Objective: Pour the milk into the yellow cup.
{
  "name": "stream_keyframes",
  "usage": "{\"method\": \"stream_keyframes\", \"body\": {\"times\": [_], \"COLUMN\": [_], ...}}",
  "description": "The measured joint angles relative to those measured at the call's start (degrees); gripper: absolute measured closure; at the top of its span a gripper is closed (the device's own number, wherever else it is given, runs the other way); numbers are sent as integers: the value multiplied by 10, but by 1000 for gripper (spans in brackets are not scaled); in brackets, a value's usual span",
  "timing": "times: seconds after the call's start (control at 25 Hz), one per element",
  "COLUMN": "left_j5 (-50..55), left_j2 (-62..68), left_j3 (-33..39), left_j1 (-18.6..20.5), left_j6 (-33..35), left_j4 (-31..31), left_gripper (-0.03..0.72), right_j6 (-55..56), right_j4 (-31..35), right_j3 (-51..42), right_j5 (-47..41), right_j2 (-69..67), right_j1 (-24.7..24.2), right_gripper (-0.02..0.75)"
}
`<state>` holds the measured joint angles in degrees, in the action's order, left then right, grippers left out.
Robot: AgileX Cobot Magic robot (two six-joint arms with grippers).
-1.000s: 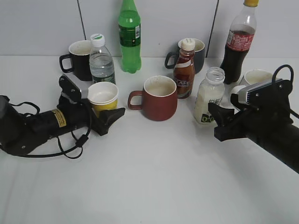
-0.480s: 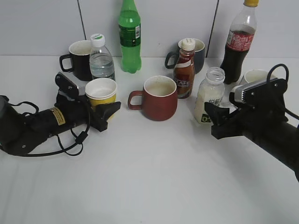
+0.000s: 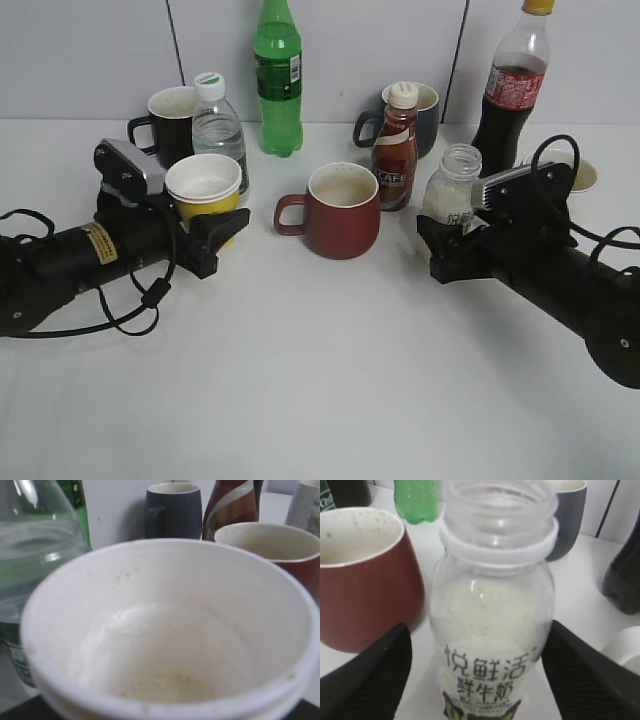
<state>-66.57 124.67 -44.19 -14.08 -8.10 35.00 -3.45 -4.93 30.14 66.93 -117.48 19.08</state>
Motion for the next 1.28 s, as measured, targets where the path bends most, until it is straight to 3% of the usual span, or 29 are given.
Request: {"method": "stream_keyframes", "body": {"times": [0.48, 0.72, 1.08, 1.28], "left_j5": [-22, -22, -22, -9], "left_j2": [-15, -15, -15, -33], "left_j3": [14, 14, 15, 16], "left_j1": [0, 0, -7, -29], "left_j6": [0, 0, 0, -1], "left_j4": [0, 4, 31, 34], "left_gripper": [250, 251, 251, 251], "right_j6": [4, 4, 4, -8], "right_j4": [13, 15, 15, -13], "right_j3": [61, 77, 79, 61], "right_j5": [-15, -10, -9, -70], "right_j2": [-69, -90, -89, -21], "right_j1": [0, 0, 0, 0], "right_gripper": [160, 309, 309, 309]}}
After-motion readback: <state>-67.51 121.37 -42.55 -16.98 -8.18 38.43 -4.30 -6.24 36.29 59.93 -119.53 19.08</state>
